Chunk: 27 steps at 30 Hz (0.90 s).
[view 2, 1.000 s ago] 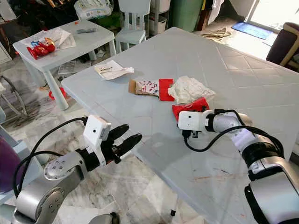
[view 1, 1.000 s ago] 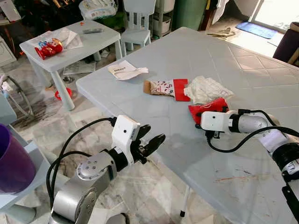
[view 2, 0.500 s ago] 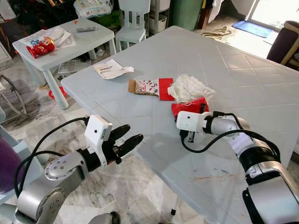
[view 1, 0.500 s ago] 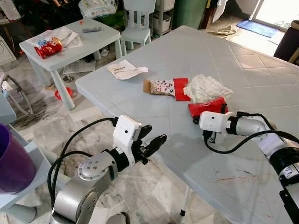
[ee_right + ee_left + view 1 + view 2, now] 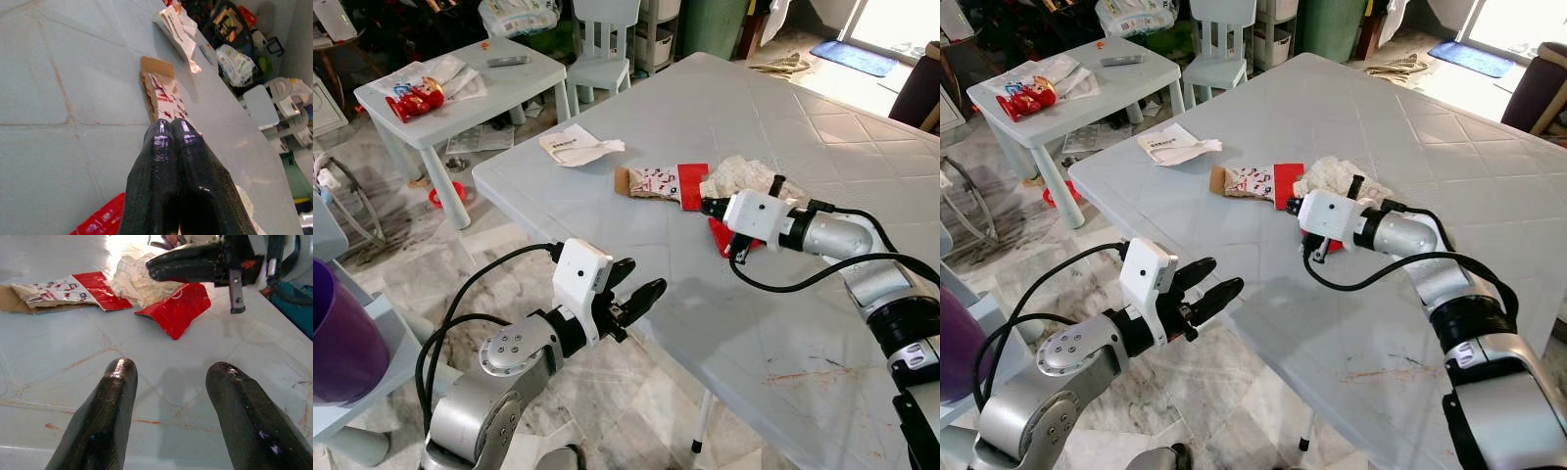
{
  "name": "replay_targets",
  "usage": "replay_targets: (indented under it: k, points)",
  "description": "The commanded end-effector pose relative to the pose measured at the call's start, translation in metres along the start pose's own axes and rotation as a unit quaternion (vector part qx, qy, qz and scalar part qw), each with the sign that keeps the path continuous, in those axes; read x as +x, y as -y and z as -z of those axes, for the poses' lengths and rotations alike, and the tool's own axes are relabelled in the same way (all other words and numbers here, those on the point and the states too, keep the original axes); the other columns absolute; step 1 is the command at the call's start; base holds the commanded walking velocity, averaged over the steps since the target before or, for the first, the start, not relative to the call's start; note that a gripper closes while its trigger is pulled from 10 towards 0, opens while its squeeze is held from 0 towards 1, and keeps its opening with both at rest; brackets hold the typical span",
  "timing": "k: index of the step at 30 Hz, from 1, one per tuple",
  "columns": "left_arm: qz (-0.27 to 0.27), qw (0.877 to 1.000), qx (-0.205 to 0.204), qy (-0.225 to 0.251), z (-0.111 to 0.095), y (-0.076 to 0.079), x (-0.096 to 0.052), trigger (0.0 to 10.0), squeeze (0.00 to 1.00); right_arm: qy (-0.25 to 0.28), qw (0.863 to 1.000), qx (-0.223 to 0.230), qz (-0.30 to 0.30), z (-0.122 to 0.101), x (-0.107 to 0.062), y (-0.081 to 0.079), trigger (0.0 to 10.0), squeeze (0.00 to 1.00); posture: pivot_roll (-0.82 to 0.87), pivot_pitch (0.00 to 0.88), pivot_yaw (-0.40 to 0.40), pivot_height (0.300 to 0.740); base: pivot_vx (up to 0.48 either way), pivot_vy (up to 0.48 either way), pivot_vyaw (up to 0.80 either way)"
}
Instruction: Picking trash to rubbish bin
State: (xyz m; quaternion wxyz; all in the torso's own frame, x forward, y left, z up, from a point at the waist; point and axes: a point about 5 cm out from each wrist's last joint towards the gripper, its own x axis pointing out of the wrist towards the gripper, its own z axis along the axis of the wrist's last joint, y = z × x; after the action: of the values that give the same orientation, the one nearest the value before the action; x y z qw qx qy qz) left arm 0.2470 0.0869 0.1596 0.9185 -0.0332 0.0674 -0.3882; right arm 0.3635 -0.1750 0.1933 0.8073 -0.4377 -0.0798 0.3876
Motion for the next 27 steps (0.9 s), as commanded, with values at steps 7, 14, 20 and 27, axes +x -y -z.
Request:
replay_targets:
  k: [7,14,20,27]
  points:
    - [0.007,1.0,0.007,-0.001,0.0,0.001,0.002,10.0,0.0,-0.053,0.998,-0.014,-0.002,0.015,-0.016,0.009,10.0,1.0,0.1,0.123,-0.036,0.74,0.0,0.0,0.0]
    - [0.007,1.0,0.006,-0.001,0.001,0.002,0.002,10.0,0.0,-0.08,0.997,-0.007,-0.001,0.021,-0.022,0.019,10.0,1.0,0.1,0.125,-0.039,0.74,0.0,0.0,0.0]
    - [0.007,1.0,0.006,-0.001,0.001,0.002,0.002,10.0,0.0,-0.09,0.996,0.001,-0.016,0.025,-0.022,0.016,10.0,1.0,0.1,0.127,-0.04,0.74,0.0,0.0,0.0]
    - [0.008,1.0,0.004,-0.002,0.002,0.003,0.001,10.0,0.0,-0.096,0.994,0.037,-0.046,0.031,-0.024,0.012,10.0,1.0,0.1,0.13,-0.04,0.74,0.0,0.0,0.0]
